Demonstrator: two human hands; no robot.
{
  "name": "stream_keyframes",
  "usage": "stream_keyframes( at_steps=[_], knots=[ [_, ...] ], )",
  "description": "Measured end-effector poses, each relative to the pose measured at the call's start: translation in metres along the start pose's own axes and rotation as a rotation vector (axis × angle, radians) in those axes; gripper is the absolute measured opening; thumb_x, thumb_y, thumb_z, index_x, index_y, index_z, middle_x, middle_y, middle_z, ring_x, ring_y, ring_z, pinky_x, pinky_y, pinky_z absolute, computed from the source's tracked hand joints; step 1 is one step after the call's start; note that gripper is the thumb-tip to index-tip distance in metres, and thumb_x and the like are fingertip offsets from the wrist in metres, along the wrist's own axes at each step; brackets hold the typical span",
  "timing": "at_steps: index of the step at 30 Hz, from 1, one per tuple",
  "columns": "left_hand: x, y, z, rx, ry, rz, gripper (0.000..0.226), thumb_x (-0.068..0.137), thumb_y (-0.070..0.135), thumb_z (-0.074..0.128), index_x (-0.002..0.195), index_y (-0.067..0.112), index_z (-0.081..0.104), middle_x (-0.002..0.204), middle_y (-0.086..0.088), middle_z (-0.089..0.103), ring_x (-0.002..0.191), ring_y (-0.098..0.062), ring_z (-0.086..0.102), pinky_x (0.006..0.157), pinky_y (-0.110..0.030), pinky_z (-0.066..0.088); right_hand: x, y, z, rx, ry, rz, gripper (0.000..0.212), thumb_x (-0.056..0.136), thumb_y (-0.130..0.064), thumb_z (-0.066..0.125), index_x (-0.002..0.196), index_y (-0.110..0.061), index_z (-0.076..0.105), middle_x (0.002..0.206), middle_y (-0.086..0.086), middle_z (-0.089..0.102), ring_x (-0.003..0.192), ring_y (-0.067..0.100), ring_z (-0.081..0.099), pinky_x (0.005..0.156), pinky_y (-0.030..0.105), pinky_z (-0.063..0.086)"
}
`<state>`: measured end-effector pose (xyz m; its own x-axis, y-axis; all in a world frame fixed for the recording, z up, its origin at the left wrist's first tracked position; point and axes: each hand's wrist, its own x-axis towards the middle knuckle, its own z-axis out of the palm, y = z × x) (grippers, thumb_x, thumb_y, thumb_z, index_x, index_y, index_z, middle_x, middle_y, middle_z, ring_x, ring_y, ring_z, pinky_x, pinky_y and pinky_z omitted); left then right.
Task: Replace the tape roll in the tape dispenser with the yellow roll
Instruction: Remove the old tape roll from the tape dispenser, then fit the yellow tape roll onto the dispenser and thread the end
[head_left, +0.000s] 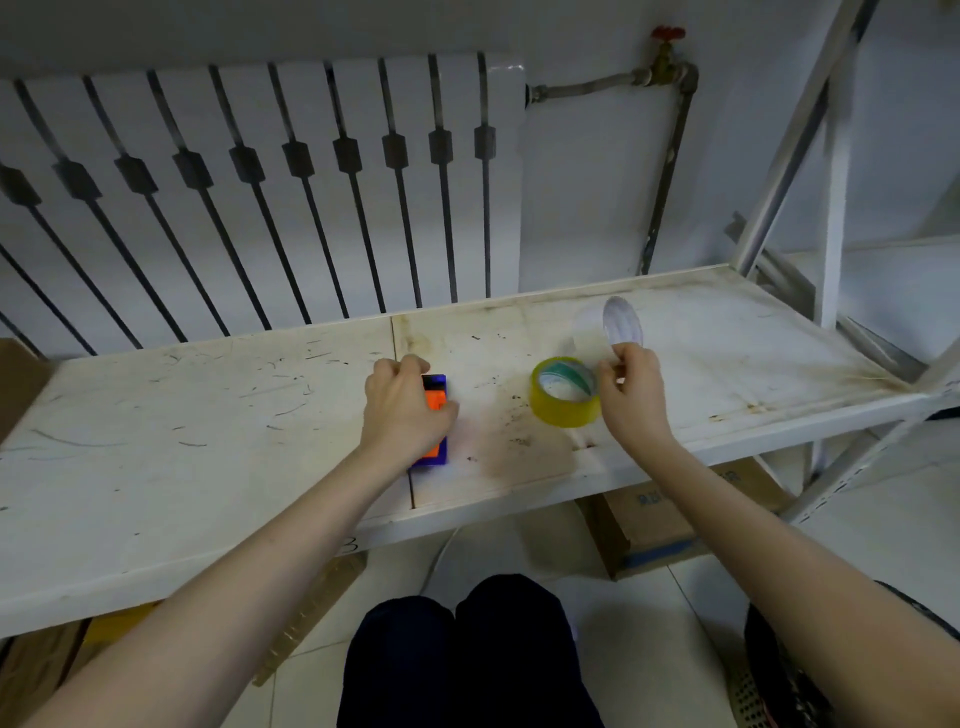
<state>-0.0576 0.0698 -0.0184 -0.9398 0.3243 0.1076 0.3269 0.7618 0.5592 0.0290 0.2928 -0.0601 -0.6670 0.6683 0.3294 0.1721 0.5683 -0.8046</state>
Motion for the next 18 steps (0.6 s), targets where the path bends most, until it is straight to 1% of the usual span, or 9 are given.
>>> stream_keyframes(
  at_steps=[1, 3, 5, 7, 11, 13, 15, 18],
  knots=[
    [0.000, 0.004, 0.001, 0.045, -0.011, 0.045, 0.050, 0.080, 0.025, 0.063, 0.126, 0.013, 0.047, 0.130, -0.013, 0.041, 0.123, -0.032, 0.038, 0.087, -0.034, 0.038, 0.006, 0.009, -0.005, -0.078, -0.011, 0.023, 0.018, 0.093, -0.010, 0.043, 0.107, -0.004, 0.052, 0.112, 0.016, 0.048, 0.089, 0.026, 0.050, 0.080, 0.038, 0.046],
    [0.001, 0.009, 0.004, 0.114, -0.032, 0.100, 0.046, 0.080, 0.023, 0.062, 0.123, 0.014, 0.050, 0.126, -0.013, 0.044, 0.121, -0.032, 0.039, 0.090, -0.036, 0.039, 0.015, 0.027, -0.012, -0.226, -0.041, 0.064, 0.023, 0.093, -0.011, 0.042, 0.112, 0.000, 0.050, 0.122, 0.022, 0.047, 0.094, 0.036, 0.053, 0.078, 0.038, 0.044],
    [0.003, 0.009, 0.006, 0.135, -0.042, 0.100, 0.046, 0.080, 0.023, 0.062, 0.123, 0.014, 0.050, 0.126, -0.013, 0.044, 0.121, -0.033, 0.039, 0.090, -0.035, 0.038, 0.020, 0.039, -0.018, -0.316, -0.071, 0.119, 0.029, 0.097, -0.018, 0.040, 0.115, 0.004, 0.049, 0.128, 0.026, 0.045, 0.099, 0.042, 0.053, 0.079, 0.039, 0.044],
    [0.004, 0.007, 0.008, 0.147, -0.039, 0.093, 0.046, 0.079, 0.022, 0.063, 0.123, 0.014, 0.050, 0.125, -0.014, 0.045, 0.121, -0.033, 0.039, 0.089, -0.034, 0.038, 0.024, 0.048, -0.022, -0.363, -0.099, 0.171, 0.036, 0.099, -0.024, 0.037, 0.115, 0.006, 0.048, 0.131, 0.029, 0.042, 0.099, 0.044, 0.054, 0.079, 0.039, 0.043],
    [0.007, 0.008, 0.008, 0.174, -0.017, 0.118, 0.045, 0.080, 0.021, 0.063, 0.123, 0.013, 0.051, 0.126, -0.014, 0.045, 0.121, -0.034, 0.040, 0.090, -0.035, 0.039, 0.029, 0.059, -0.024, -0.408, -0.112, 0.213, 0.039, 0.099, -0.026, 0.037, 0.117, 0.007, 0.047, 0.132, 0.030, 0.040, 0.104, 0.045, 0.053, 0.081, 0.040, 0.043],
    [0.007, 0.011, 0.008, 0.174, -0.019, 0.139, 0.045, 0.081, 0.020, 0.061, 0.123, 0.013, 0.051, 0.126, -0.014, 0.045, 0.122, -0.033, 0.039, 0.092, -0.035, 0.039, 0.032, 0.060, -0.024, -0.423, -0.096, 0.230, 0.042, 0.098, -0.028, 0.038, 0.122, 0.006, 0.044, 0.134, 0.030, 0.039, 0.109, 0.045, 0.051, 0.086, 0.044, 0.044],
    [0.006, 0.014, 0.010, 0.178, -0.049, 0.158, 0.044, 0.081, 0.020, 0.060, 0.124, 0.013, 0.051, 0.127, -0.013, 0.045, 0.124, -0.033, 0.038, 0.095, -0.034, 0.038, 0.035, 0.059, -0.024, -0.415, -0.066, 0.251, 0.048, 0.098, -0.029, 0.040, 0.130, 0.006, 0.038, 0.137, 0.029, 0.036, 0.114, 0.046, 0.048, 0.090, 0.047, 0.045],
    [0.006, 0.015, 0.012, 0.194, -0.102, 0.170, 0.043, 0.082, 0.020, 0.060, 0.124, 0.014, 0.053, 0.127, -0.012, 0.046, 0.124, -0.032, 0.038, 0.096, -0.035, 0.038, 0.037, 0.055, -0.025, -0.360, -0.029, 0.236, 0.054, 0.096, -0.025, 0.044, 0.140, 0.003, 0.029, 0.144, 0.024, 0.028, 0.118, 0.045, 0.047, 0.092, 0.047, 0.045]
  ],
)
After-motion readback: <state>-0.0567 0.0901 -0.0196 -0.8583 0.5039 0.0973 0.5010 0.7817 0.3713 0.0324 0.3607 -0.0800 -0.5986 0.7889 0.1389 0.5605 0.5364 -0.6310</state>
